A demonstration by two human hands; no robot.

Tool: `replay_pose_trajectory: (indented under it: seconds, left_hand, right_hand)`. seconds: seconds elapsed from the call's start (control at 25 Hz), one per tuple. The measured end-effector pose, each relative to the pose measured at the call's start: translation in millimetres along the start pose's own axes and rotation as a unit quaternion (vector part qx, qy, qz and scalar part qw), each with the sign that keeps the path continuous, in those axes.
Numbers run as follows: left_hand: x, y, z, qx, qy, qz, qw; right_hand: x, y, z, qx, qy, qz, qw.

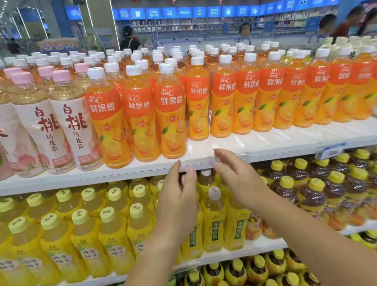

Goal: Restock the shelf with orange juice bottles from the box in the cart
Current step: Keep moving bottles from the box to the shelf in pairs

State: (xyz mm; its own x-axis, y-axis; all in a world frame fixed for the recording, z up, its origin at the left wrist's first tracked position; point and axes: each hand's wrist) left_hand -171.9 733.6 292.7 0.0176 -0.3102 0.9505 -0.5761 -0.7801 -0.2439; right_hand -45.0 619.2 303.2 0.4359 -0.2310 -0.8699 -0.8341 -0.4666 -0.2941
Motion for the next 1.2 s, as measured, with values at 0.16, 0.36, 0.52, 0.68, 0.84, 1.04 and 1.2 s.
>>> replay_pose_trajectory:
  seconds: [0.16, 0.36, 0.52, 0.68, 0.84, 1.04, 1.2]
  left_hand:
    - [15, 37, 28, -0.069, 0.003, 0.027, 0.997]
    - [32, 102, 86, -0.146, -0.031, 0.05, 0.988]
    - [45, 185, 151, -0.246, -0.031, 0.037, 0.968]
    - [53, 271, 213, -0.337, -0.046, 0.007, 0.941]
    - [57, 352, 269, -0.397, -0.039, -0.021, 0.917]
    - [54, 440, 339, -0.496, -0.042, -0.018, 0.867]
    - [37, 487, 403, -0.579, -0.057, -0.027, 0.813]
  right_hand:
    - [17, 41, -50, 0.022, -0.01, 0.032, 0.999]
    - [65, 115, -136, 0.081, 0.004, 0.097, 0.992]
    - [109, 196, -220, 0.147, 0.005, 0.161, 0.976]
    - [153, 285, -297, 0.201, -0.013, 0.216, 0.955]
    - [191, 372, -360, 0.27, -0.02, 0.267, 0.925]
    - [228, 468, -426, 0.36, 0.001, 0.338, 0.87]
    - [254, 525, -461, 0.44, 0.0, 0.387, 0.81]
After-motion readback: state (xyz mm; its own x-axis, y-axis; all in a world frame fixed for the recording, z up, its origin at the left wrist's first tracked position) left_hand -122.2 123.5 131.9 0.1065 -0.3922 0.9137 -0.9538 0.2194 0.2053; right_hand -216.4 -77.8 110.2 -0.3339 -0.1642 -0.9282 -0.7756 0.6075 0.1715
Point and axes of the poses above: each hand's wrist, its own y-axis away from the middle knuckle, its own z-axis out of the palm, x = y × z, and after that the axes turned 11 degrees about x, right-handed
